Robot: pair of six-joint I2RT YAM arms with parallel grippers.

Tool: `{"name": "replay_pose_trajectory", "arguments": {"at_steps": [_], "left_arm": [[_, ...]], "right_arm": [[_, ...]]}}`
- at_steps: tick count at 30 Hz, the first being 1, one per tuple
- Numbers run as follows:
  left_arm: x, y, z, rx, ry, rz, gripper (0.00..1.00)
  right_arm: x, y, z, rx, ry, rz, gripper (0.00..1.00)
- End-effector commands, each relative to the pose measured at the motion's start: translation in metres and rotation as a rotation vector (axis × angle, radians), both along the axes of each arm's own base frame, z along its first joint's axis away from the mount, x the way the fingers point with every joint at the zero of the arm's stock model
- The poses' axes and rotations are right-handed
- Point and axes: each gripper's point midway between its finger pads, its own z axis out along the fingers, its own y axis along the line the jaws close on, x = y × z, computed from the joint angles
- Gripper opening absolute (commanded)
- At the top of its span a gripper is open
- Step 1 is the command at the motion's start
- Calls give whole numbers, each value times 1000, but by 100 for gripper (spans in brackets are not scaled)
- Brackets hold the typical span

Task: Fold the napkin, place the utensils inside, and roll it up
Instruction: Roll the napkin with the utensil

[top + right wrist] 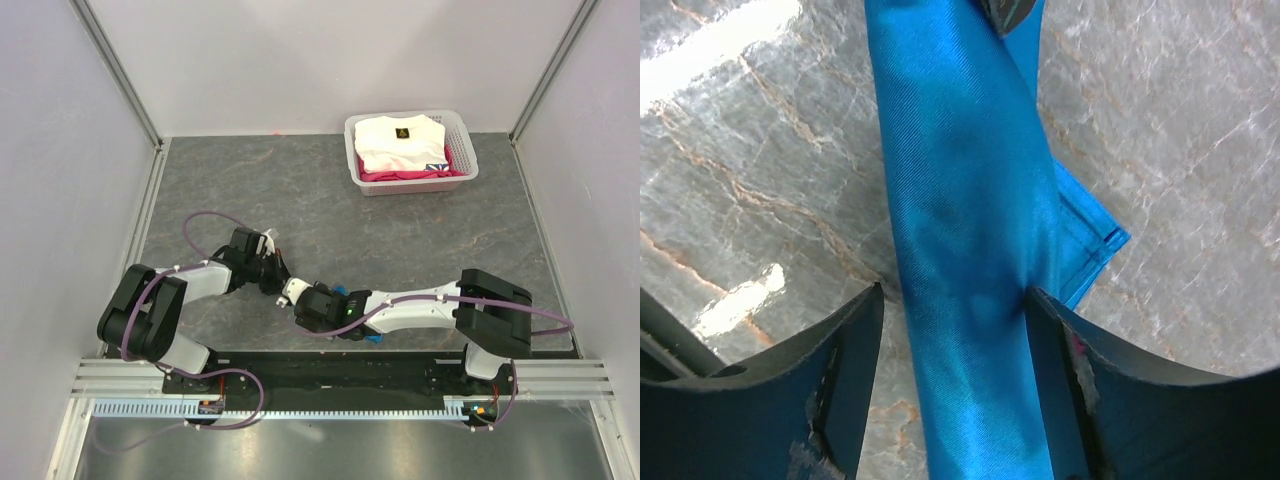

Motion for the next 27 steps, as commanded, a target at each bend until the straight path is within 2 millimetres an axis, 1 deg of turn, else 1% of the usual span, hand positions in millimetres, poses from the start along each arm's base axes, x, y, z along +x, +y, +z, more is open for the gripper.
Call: {"name": "replay_pose_trajectory", "arguments": {"at_steps": [1, 3, 7, 12, 14, 15, 16, 17, 18, 19, 20, 21, 22, 23, 24, 25, 26, 27], "left_arm": [[0, -1, 3, -1, -24, -51, 2], [1, -2, 5, -4, -31, -58, 2], [1, -3, 5, -10, -28, -70, 2], [3, -6, 9, -23, -48, -92, 2], [4, -7, 12, -26, -63, -99, 2], [5, -7, 13, -31, -71, -104, 2], [5, -8, 14, -34, -76, -108, 3], [6, -9, 17, -37, -86, -108, 6], [7, -8, 18, -37, -91, -105, 11], [9, -8, 19, -35, -104, -104, 23], [11, -7, 22, -29, -116, -98, 30], [16, -4, 26, -11, -147, -77, 39], [16, -2, 28, 3, -154, -67, 52], [17, 2, 29, 19, -164, -54, 58], [23, 8, 35, 52, -205, -19, 65], [23, 14, 35, 78, -206, 1, 67], [23, 20, 34, 102, -214, 25, 69], [27, 27, 41, 131, -258, 63, 72]], "right_arm": [[10, -4, -7, -38, -8, -7, 65], [12, -7, -11, -45, 6, -10, 63], [15, -6, -9, -53, -11, 10, 63], [9, -10, -24, -49, 94, 26, 60], [7, -14, -30, -50, 134, 25, 54], [1, -13, -34, -44, 178, 41, 51], [-1, -13, -35, -41, 200, 42, 46], [-3, -14, -37, -36, 232, 44, 44], [-11, -12, -40, -27, 287, 60, 42], [-15, -11, -42, -24, 324, 67, 39], [-16, -12, -43, -17, 349, 61, 37], [-23, -11, -47, -12, 395, 69, 35], [-25, -13, -49, -14, 418, 68, 31], [-26, -14, -50, -9, 441, 57, 30], [-29, -14, -50, -1, 463, 61, 28], [-34, -13, -50, 14, 498, 69, 27], [-33, -12, -48, 31, 519, 62, 27], [-34, -11, -45, 50, 535, 64, 26]]}}
